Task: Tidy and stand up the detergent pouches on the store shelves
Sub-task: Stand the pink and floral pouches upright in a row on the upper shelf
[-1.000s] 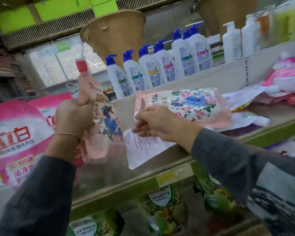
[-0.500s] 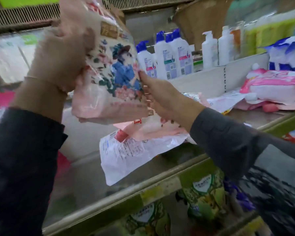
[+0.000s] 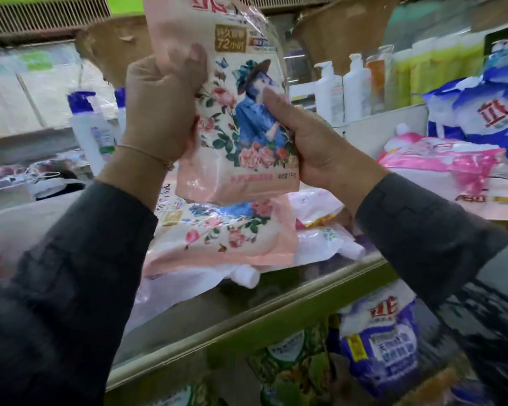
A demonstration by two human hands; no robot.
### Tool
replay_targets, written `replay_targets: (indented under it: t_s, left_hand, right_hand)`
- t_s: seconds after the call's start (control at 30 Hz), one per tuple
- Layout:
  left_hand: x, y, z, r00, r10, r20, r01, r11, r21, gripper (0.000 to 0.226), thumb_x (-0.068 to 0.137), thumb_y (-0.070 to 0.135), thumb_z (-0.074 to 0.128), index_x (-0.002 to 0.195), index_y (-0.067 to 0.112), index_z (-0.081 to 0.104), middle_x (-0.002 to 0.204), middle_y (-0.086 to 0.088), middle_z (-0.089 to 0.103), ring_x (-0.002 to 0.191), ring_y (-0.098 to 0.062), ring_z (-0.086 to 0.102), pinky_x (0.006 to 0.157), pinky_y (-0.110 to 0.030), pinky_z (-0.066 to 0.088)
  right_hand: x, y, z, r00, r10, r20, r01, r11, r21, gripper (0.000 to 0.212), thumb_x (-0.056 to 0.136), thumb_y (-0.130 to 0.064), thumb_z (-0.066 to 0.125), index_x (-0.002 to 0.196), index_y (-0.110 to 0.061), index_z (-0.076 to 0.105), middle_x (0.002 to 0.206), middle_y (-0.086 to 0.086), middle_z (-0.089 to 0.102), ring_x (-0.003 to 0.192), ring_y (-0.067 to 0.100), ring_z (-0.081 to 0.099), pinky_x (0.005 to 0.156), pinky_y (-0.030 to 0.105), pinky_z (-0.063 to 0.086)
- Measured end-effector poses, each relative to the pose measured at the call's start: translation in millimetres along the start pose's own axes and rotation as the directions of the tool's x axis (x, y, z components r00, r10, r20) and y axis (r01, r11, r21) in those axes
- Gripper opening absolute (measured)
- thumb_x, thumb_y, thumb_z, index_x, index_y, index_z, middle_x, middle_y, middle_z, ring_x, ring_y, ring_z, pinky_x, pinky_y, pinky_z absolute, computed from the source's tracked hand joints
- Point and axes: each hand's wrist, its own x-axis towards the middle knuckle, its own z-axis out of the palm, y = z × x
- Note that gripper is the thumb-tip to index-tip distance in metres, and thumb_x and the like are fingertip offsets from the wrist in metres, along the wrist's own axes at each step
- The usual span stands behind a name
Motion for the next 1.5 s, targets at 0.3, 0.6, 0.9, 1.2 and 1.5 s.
replay_targets:
  t_s: [0.3,0.6,0.9,1.2,1.5]
  left_hand:
    - [-49,-48,95,0.953,-0.293,0.072,0.294,0.956,0.003,0.015,0.096,0.010,0.059,0.083,0.006,0.066,0.067,0.002,0.074,0.064,-0.010,0.071,0.060,-0.023,0.057]
    - [-79,-72,140,0.732,-0.676,0.091,0.681,0.730,-0.058,0.027,0.087,0.019,0.072,0.108,0.003,0.064,0.098,-0.015,0.076,0.088,-0.032,0.074,0.080,-0.049,0.059]
    - [-110,-96,185,0.819,-0.558,-0.131,0.569,0.819,0.073,0.022,0.079,0.042,0.063,0.095,0.029,0.054,0.100,-0.005,0.070,0.090,-0.028,0.071,0.082,-0.049,0.058]
    - [-109,-119,182,0.844,-0.487,-0.226,0.515,0.853,0.083,0.016,0.086,0.040,0.060,0.090,0.028,0.050,0.101,-0.006,0.067,0.093,-0.027,0.068,0.086,-0.051,0.056]
    - [-102,-115,169,0.823,-0.559,-0.101,0.566,0.796,0.213,0.026,0.081,0.050,0.060,0.094,0.031,0.048,0.102,-0.005,0.067,0.091,-0.027,0.070,0.081,-0.048,0.058]
  right_hand:
    - [-21,-19,-109,0.944,-0.207,-0.256,0.116,0.937,-0.330,0.017,0.085,-0.015,0.079,0.096,-0.012,0.068,0.100,0.011,0.077,0.095,0.028,0.075,0.088,0.049,0.060]
    - [-59,-22,-158,0.835,-0.411,-0.366,0.076,0.744,-0.664,0.014,0.090,-0.020,0.073,0.079,-0.025,0.067,0.079,-0.009,0.071,0.067,0.003,0.067,0.062,0.025,0.056]
    - [-80,-7,-170,0.715,-0.568,-0.409,-0.007,0.578,-0.816,0.015,0.097,-0.027,0.064,0.093,-0.013,0.063,0.079,0.005,0.066,0.063,0.019,0.060,0.053,0.030,0.049]
    - [-57,21,-169,0.648,-0.682,-0.341,0.093,0.515,-0.852,0.017,0.099,-0.021,0.061,0.096,-0.004,0.061,0.083,0.003,0.062,0.068,0.016,0.056,0.057,0.026,0.047]
    - [-53,15,-180,0.710,-0.587,-0.390,0.048,0.593,-0.804,0.028,0.097,-0.032,0.061,0.093,-0.004,0.062,0.089,0.016,0.070,0.081,0.038,0.066,0.068,0.053,0.058]
